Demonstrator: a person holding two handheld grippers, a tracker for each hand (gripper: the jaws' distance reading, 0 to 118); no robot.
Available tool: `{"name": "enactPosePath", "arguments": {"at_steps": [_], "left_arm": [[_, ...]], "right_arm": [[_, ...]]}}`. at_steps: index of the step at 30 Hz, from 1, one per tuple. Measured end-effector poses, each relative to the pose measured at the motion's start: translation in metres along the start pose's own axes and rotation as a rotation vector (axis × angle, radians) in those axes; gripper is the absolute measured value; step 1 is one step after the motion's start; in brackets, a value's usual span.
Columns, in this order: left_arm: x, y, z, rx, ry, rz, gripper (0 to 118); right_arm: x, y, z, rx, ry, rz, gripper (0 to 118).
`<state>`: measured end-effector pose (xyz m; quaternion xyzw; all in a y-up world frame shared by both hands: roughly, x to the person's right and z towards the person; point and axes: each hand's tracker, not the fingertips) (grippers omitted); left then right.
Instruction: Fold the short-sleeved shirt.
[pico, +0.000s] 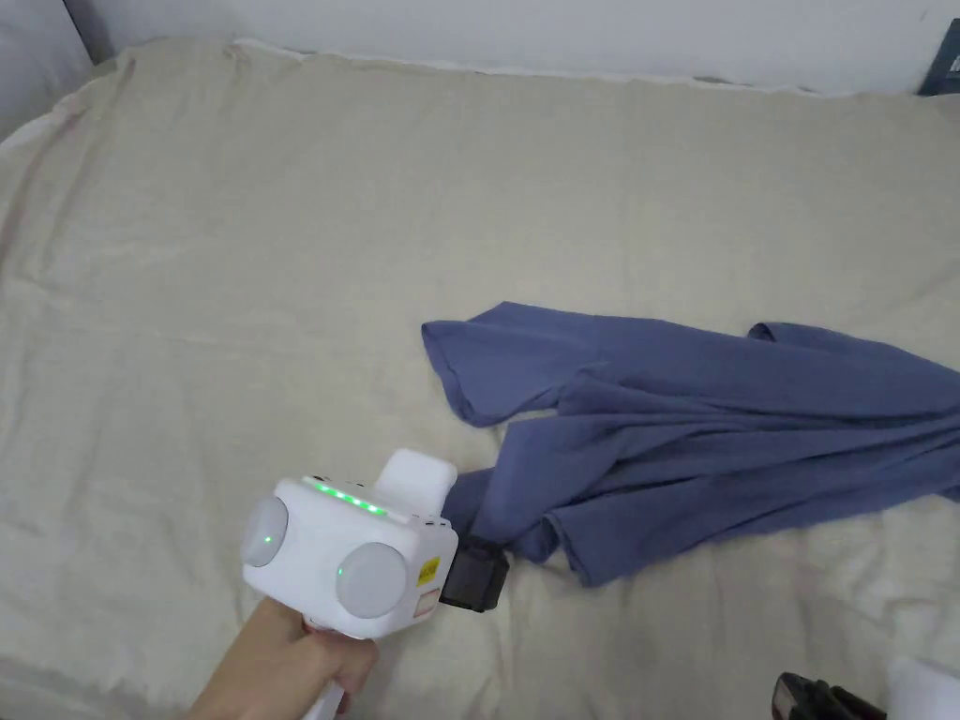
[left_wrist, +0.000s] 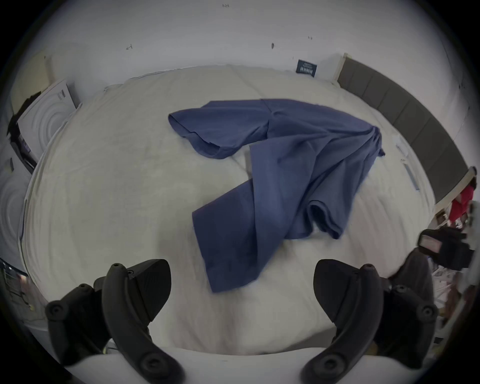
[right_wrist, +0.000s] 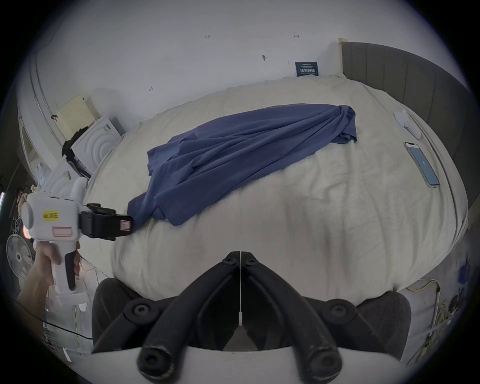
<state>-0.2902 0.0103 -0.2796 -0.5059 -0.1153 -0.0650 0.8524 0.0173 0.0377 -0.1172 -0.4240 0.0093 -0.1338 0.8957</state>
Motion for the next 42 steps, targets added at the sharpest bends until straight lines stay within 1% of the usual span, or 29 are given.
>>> {"name": "enactPosePath", "arguments": {"at_steps": [1, 2, 4, 5, 7, 8, 9, 10, 12, 15, 16, 17, 18, 19, 22, 23, 24, 25, 26, 27, 28, 29, 30, 31, 32, 34, 36, 39, 42], "left_arm": [[-0.002, -0.016, -0.007, 0.001, 0.019, 0.0, 53], [-0.003, -0.017, -0.006, 0.007, 0.011, 0.022, 0], [-0.013, -0.011, 0.007, 0.086, -0.01, 0.116, 0], [-0.007, -0.04, 0.026, 0.051, -0.008, 0.106, 0], [-0.014, -0.048, 0.042, 0.059, -0.099, 0.211, 0], [-0.016, -0.05, 0.048, 0.049, -0.118, 0.227, 0], [-0.021, -0.043, 0.013, 0.037, -0.106, 0.224, 0], [-0.023, -0.043, 0.01, 0.044, -0.102, 0.22, 0], [-0.028, -0.042, 0.008, 0.033, -0.126, 0.211, 0], [-0.03, -0.037, 0.001, 0.034, -0.151, 0.206, 0], [-0.032, -0.036, -0.001, 0.036, -0.159, 0.21, 0], [-0.035, -0.039, -0.004, 0.046, -0.171, 0.218, 0], [-0.038, -0.042, -0.007, 0.043, -0.191, 0.222, 0], [-0.04, -0.043, -0.01, 0.041, -0.207, 0.222, 0], [-0.04, -0.044, -0.01, 0.047, -0.218, 0.219, 0], [-0.04, -0.045, -0.011, 0.047, -0.223, 0.219, 0], [-0.041, -0.045, -0.012, 0.048, -0.229, 0.22, 0], [-0.041, -0.044, -0.011, 0.046, -0.235, 0.22, 0], [-0.041, -0.043, -0.011, 0.046, -0.238, 0.219, 0], [-0.042, -0.044, -0.011, 0.046, -0.243, 0.227, 0], [-0.042, -0.044, -0.012, 0.048, -0.249, 0.234, 0], [-0.044, -0.044, -0.012, 0.049, -0.256, 0.237, 0], [-0.045, -0.044, -0.013, 0.049, -0.261, 0.237, 0], [-0.046, -0.045, -0.014, 0.049, -0.267, 0.239, 0], [-0.047, -0.045, -0.014, 0.049, -0.274, 0.243, 0], [-0.05, -0.045, -0.014, 0.049, -0.288, 0.256, 0], [-0.051, -0.045, -0.015, 0.049, -0.296, 0.262, 0], [-0.05, -0.045, -0.013, 0.052, -0.3, 0.263, 0], [-0.051, -0.045, -0.014, 0.055, -0.305, 0.261, 0]], "right_arm": [[0.001, 0.001, -0.001, -0.004, -0.007, 0.002, 0], [0.002, 0.001, -0.001, -0.008, -0.013, 0.003, 0], [0.004, 0.004, -0.004, -0.014, -0.017, 0.004, 0], [0.004, 0.006, -0.006, -0.021, -0.014, 0.004, 0], [0.001, 0.014, -0.014, -0.032, -0.008, 0.019, 0], [-0.004, 0.02, -0.019, -0.037, -0.007, 0.042, 0], [-0.009, 0.027, -0.024, -0.038, -0.009, 0.071, 0], [-0.015, 0.036, -0.029, -0.03, -0.007, 0.094, 0], [-0.029, 0.063, -0.04, -0.01, 0.034, 0.124, 0], [-0.057, 0.121, -0.069, 0.055, 0.072, 0.229, 0], [-0.067, 0.144, -0.084, 0.073, 0.065, 0.271, 0], [-0.078, 0.166, -0.1, 0.088, 0.027, 0.315, 0], [-0.09, 0.189, -0.119, 0.08, 0.026, 0.367, 0], [-0.101, 0.213, -0.142, 0.071, 0.041, 0.4, 0], [-0.138, 0.272, -0.203, 0.015, 0.066, 0.464, 0], [-0.149, 0.289, -0.226, -0.012, 0.087, 0.488, 3], [-0.157, 0.301, -0.244, -0.027, 0.083, 0.49, 24], [-0.167, 0.312, -0.263, -0.058, 0.061, 0.491, 65], [-0.175, 0.321, -0.283, -0.123, 0.073, 0.489, 111], [-0.181, 0.321, -0.294, -0.164, 0.111, 0.459, 118], [-0.188, 0.323, -0.305, -0.179, 0.109, 0.441, 118], [-0.196, 0.324, -0.315, -0.241, 0.103, 0.473, 118], [-0.202, 0.322, -0.322, -0.256, 0.114, 0.493, 118], [-0.207, 0.319, -0.326, -0.239, 0.097, 0.503, 118], [-0.213, 0.316, -0.331, -0.25, 0.067, 0.545, 118], [-0.221, 0.311, -0.34, -0.277, 0.051, 0.585, 118], [-0.221, 0.308, -0.343, -0.3, 0.042, 0.595, 118], [-0.212, 0.311, -0.337, -0.287, 0.041, 0.572, 118], [-0.202, 0.312, -0.332, -0.287, 0.022, 0.571, 118]]}}
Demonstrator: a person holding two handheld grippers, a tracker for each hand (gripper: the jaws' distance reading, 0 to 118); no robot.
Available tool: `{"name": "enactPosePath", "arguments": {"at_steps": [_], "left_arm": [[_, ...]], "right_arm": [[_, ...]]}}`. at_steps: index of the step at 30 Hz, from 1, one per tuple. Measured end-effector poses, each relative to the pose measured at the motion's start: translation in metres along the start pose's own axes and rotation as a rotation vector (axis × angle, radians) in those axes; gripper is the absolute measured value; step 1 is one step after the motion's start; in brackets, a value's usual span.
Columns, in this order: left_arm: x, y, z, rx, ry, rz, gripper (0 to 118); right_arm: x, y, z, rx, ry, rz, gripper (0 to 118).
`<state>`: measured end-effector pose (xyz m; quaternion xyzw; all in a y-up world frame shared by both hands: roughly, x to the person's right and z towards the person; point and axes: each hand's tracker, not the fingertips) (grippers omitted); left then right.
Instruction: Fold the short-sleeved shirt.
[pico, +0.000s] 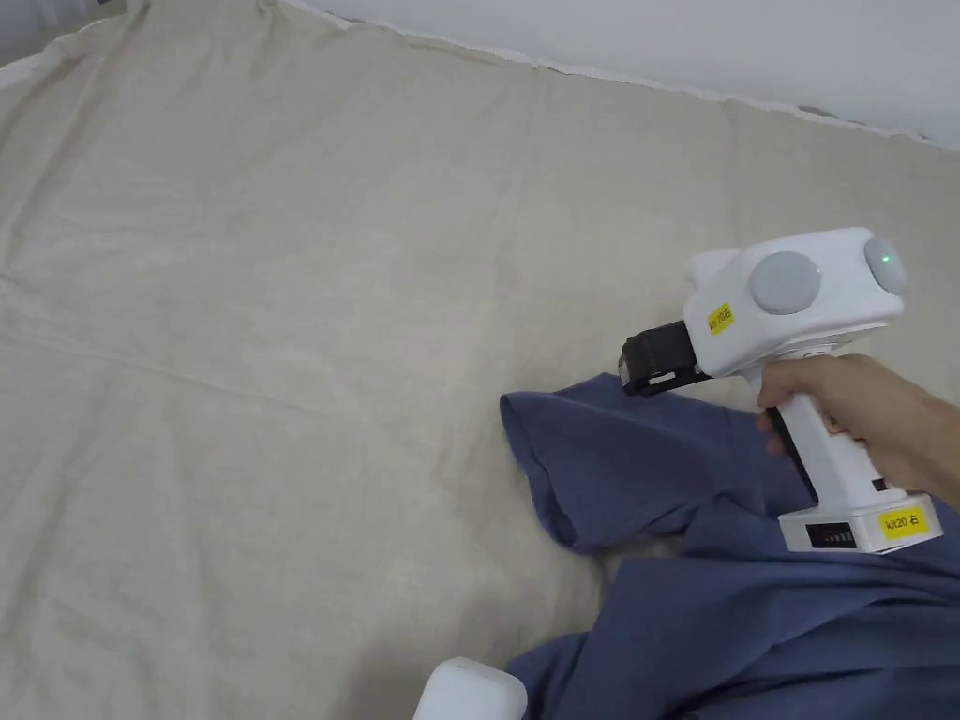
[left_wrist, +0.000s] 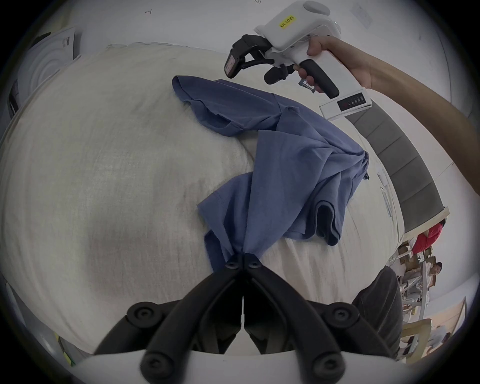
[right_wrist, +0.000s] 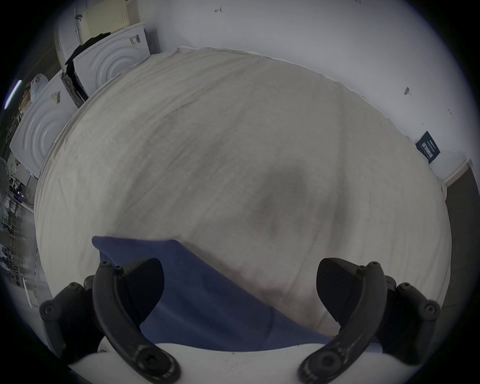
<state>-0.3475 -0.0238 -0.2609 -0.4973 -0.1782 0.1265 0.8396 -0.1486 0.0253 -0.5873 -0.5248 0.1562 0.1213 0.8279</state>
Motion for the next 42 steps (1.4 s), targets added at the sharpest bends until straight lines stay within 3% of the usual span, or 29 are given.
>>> {"name": "enactPosePath", "arguments": {"at_steps": [4, 5, 7, 8, 14, 17, 19, 20, 24, 29, 34, 36, 42], "left_arm": [[-0.002, 0.0, -0.001, 0.001, -0.009, 0.017, 0], [-0.002, 0.0, 0.0, 0.002, -0.011, 0.02, 0], [-0.003, 0.0, 0.0, 0.002, -0.013, 0.029, 0], [-0.003, 0.0, 0.0, 0.001, -0.014, 0.029, 0], [-0.002, 0.001, -0.001, -0.003, -0.007, 0.013, 0], [-0.001, 0.001, -0.001, -0.004, -0.006, 0.017, 0], [-0.002, 0.001, -0.001, -0.004, -0.012, 0.029, 0], [-0.004, 0.001, -0.001, -0.005, -0.016, 0.043, 0], [-0.003, 0.003, 0.002, -0.015, -0.016, 0.059, 0], [0.012, 0.012, 0.021, -0.002, 0.029, 0.05, 0], [0.027, 0.045, 0.066, 0.131, 0.094, 0.022, 0], [0.032, 0.069, 0.087, 0.169, 0.116, 0.037, 0], [0.081, 0.149, 0.176, 0.375, 0.227, -0.093, 0]], "right_arm": [[0.008, -0.005, -0.005, -0.031, -0.002, 0.003, 116], [0.01, -0.006, -0.006, -0.036, 0.003, 0.001, 105], [0.01, -0.011, -0.01, -0.033, 0.004, -0.005, 67], [0.009, -0.013, -0.013, -0.039, 0.008, -0.005, 54], [0.022, -0.01, -0.004, -0.039, 0.069, -0.051, 54], [0.021, -0.016, -0.003, -0.052, 0.06, -0.012, 48], [0.018, -0.025, -0.006, -0.063, 0.067, -0.011, 8], [0.014, -0.029, -0.005, -0.044, 0.046, 0.0, 3], [0.017, -0.032, 0.014, -0.027, 0.069, -0.036, 2], [0.029, -0.033, 0.087, 0.092, 0.061, -0.072, 2], [0.064, -0.05, 0.205, 0.259, -0.025, -0.095, 2], [0.083, -0.064, 0.258, 0.334, -0.063, -0.129, 2], [0.14, -0.125, 0.419, 0.56, -0.203, -0.24, 2]]}}
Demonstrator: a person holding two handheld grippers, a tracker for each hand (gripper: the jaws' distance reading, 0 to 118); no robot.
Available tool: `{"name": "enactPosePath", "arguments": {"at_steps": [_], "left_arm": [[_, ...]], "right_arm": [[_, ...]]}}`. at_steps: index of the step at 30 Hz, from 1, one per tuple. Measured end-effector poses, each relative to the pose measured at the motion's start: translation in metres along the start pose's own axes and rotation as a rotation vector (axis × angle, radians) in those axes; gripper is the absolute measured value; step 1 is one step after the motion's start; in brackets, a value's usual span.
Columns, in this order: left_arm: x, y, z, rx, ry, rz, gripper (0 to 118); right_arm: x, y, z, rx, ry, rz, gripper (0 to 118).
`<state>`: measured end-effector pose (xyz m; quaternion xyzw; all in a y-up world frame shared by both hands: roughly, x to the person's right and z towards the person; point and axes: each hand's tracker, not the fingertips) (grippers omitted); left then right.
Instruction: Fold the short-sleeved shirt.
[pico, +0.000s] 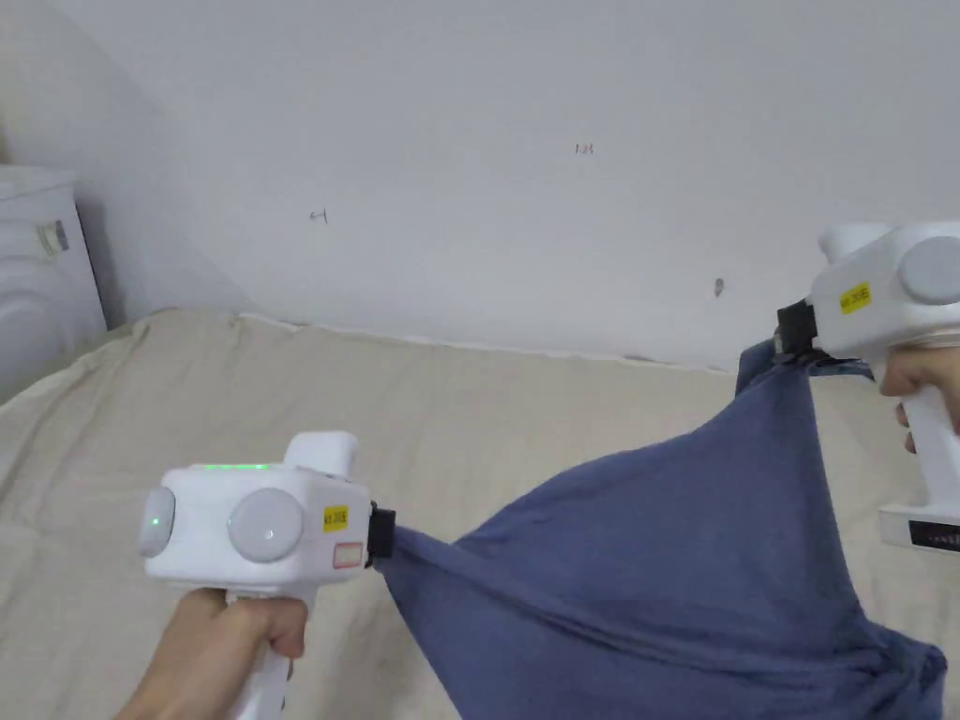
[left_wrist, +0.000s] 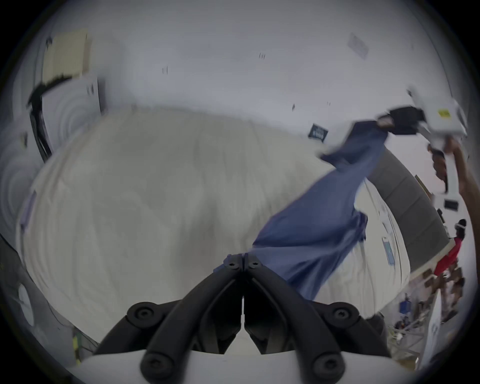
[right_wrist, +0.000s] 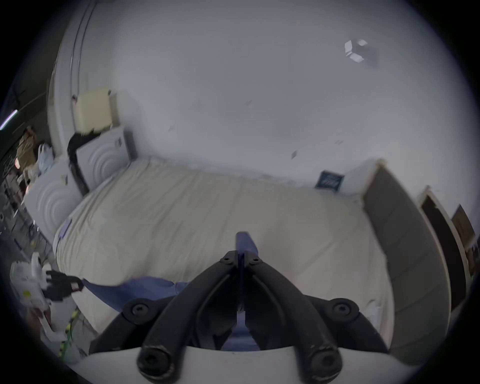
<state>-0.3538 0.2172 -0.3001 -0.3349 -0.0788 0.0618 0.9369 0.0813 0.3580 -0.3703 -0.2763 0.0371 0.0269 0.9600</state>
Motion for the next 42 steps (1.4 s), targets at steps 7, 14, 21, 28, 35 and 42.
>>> {"name": "enactPosePath", "arguments": {"at_steps": [7, 14, 21, 28, 35, 42], "left_arm": [[0.036, 0.134, 0.083, 0.244, 0.091, -0.002, 0], [0.066, 0.2, 0.142, 0.338, 0.167, -0.031, 0], [0.072, 0.227, 0.15, 0.304, 0.253, 0.011, 0], [0.058, 0.257, 0.132, 0.352, 0.202, 0.064, 0], [0.062, 0.292, 0.104, 0.386, 0.24, 0.025, 0], [0.066, 0.327, 0.057, 0.467, 0.277, 0.024, 0]], "right_arm": [[0.078, 0.035, 0.135, 0.227, -0.051, -0.163, 2], [0.103, 0.048, 0.194, 0.341, -0.131, -0.219, 2], [0.1, 0.065, 0.202, 0.367, -0.121, -0.231, 2], [0.09, 0.089, 0.19, 0.38, -0.17, -0.183, 2], [0.089, 0.129, 0.15, 0.416, -0.214, -0.157, 2], [0.092, 0.156, 0.08, 0.455, -0.248, -0.15, 2]]}}
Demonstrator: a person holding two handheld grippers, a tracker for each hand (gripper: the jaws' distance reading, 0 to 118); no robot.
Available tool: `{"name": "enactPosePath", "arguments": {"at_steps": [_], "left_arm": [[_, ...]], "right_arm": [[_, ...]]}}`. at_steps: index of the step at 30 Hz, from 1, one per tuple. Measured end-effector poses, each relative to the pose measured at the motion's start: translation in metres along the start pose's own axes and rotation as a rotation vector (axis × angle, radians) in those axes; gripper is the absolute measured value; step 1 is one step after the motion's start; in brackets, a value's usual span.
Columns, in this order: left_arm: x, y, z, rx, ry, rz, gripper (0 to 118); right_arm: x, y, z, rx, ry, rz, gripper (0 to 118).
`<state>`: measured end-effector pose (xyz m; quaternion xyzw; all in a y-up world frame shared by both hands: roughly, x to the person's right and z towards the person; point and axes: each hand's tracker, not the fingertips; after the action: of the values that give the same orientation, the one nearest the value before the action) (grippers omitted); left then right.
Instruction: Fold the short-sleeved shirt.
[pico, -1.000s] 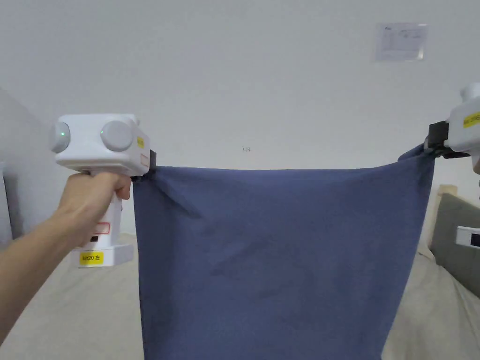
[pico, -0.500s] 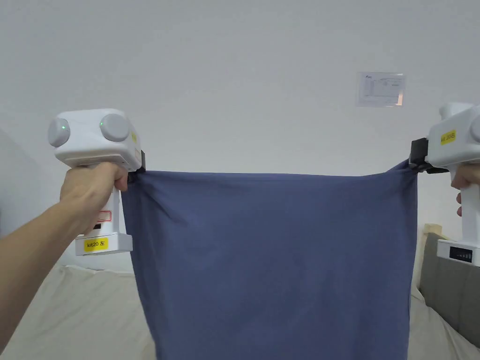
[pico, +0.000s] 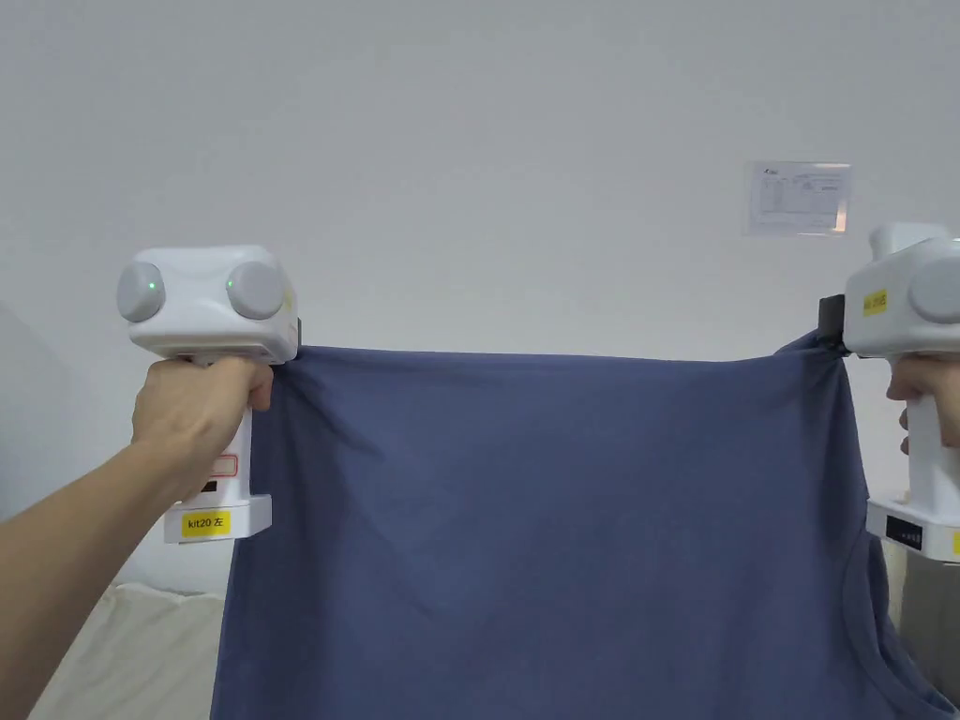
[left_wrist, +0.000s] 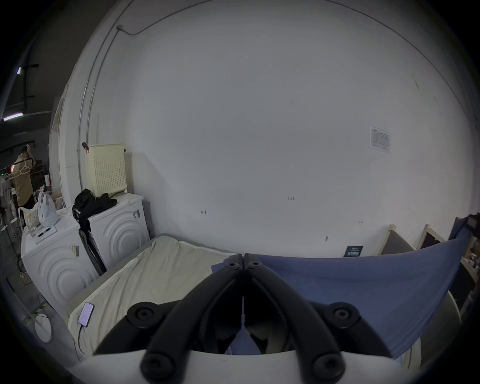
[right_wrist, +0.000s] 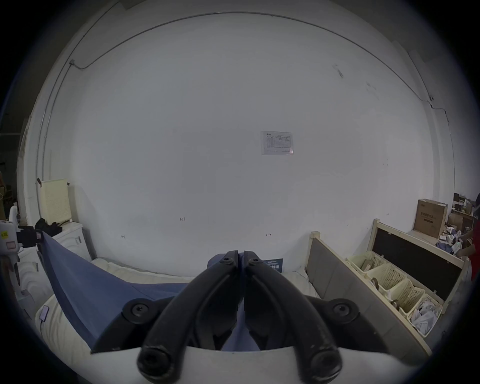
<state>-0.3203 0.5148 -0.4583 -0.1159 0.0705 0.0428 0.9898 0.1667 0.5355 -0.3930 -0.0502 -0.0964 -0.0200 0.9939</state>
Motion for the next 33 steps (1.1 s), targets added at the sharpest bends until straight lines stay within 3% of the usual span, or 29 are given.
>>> {"name": "enactPosePath", "arguments": {"at_steps": [5, 10, 20, 27, 33], "left_arm": [[0.011, 0.001, -0.044, 0.027, 0.033, -0.013, 0], [0.022, -0.001, -0.086, 0.021, 0.044, -0.015, 0], [0.04, -0.041, -0.174, -0.046, 0.081, -0.05, 0], [0.045, -0.109, -0.22, -0.126, 0.081, -0.057, 0], [0.039, -0.191, -0.233, -0.266, 0.069, -0.081, 0]], "right_arm": [[-0.011, -0.006, -0.047, 0.017, -0.011, 0.025, 2], [-0.019, -0.007, -0.095, 0.014, -0.014, -0.022, 2], [-0.034, -0.057, -0.17, -0.051, -0.05, 0.072, 2], [-0.037, -0.125, -0.211, -0.146, -0.046, 0.085, 2], [-0.026, -0.211, -0.206, -0.243, -0.046, 0.046, 2]]}}
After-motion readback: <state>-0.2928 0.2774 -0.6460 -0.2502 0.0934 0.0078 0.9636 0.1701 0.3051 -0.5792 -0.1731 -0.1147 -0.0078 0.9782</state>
